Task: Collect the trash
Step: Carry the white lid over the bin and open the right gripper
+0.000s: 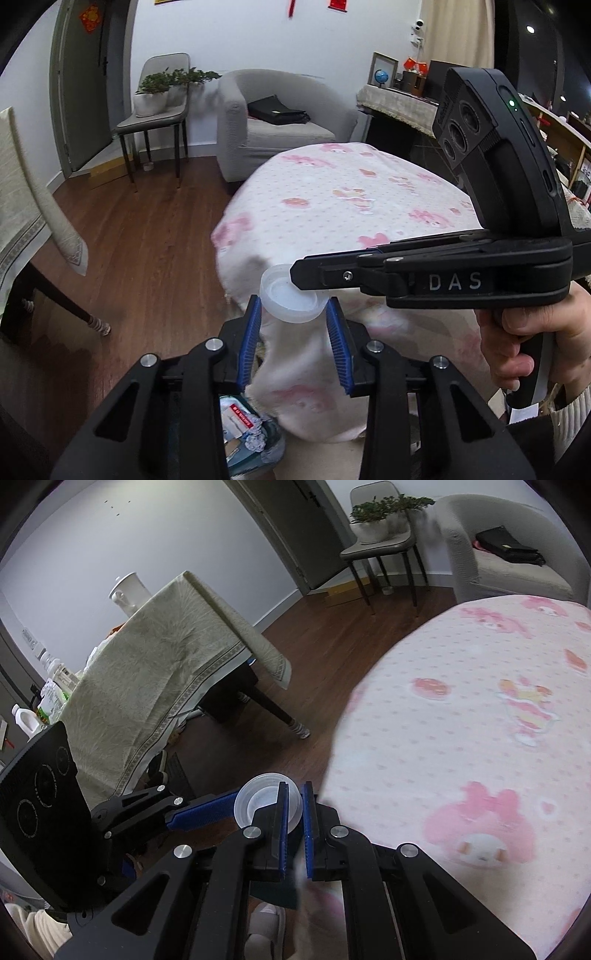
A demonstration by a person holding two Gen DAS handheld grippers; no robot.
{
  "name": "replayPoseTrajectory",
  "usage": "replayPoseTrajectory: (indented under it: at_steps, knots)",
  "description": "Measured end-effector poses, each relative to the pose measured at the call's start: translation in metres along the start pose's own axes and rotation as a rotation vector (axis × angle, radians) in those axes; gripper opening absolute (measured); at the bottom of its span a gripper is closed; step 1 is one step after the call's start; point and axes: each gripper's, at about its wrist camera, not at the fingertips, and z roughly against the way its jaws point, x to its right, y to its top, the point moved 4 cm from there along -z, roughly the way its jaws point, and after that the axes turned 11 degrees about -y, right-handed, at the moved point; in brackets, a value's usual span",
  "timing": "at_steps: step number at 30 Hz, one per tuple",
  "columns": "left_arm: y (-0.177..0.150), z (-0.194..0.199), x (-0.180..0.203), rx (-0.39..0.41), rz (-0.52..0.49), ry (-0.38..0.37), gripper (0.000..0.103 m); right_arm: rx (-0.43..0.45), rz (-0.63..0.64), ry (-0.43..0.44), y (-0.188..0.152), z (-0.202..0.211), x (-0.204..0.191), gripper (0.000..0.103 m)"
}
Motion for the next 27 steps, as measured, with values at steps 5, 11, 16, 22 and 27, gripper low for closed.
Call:
replayPoseTrajectory:
  at_steps: [5, 11, 16, 22, 27]
  knots:
    - [-0.01, 0.016, -0.024, -0.004, 0.028, 0.019, 0.038, -0.024, 0.027, 0.012, 0.0, -0.019, -0.026, 0.007]
    - [-0.028, 0.031, -0.051, -0.019, 0.073, 0.03, 0.038, -0.069, 0.052, 0.016, -0.004, -0.044, -0.051, 0.007]
    - [-0.042, 0.039, -0.075, -0.045, 0.123, 0.035, 0.038, -0.111, 0.065, 0.021, -0.009, -0.066, -0.069, 0.007]
    - [-0.063, 0.045, -0.099, -0.089, 0.176, 0.043, 0.038, -0.175, 0.09, 0.015, -0.019, -0.095, -0.092, 0.007]
    - [-0.081, 0.048, -0.114, -0.139, 0.194, 0.06, 0.038, -0.231, 0.105, 0.013, -0.029, -0.117, -0.104, 0.007]
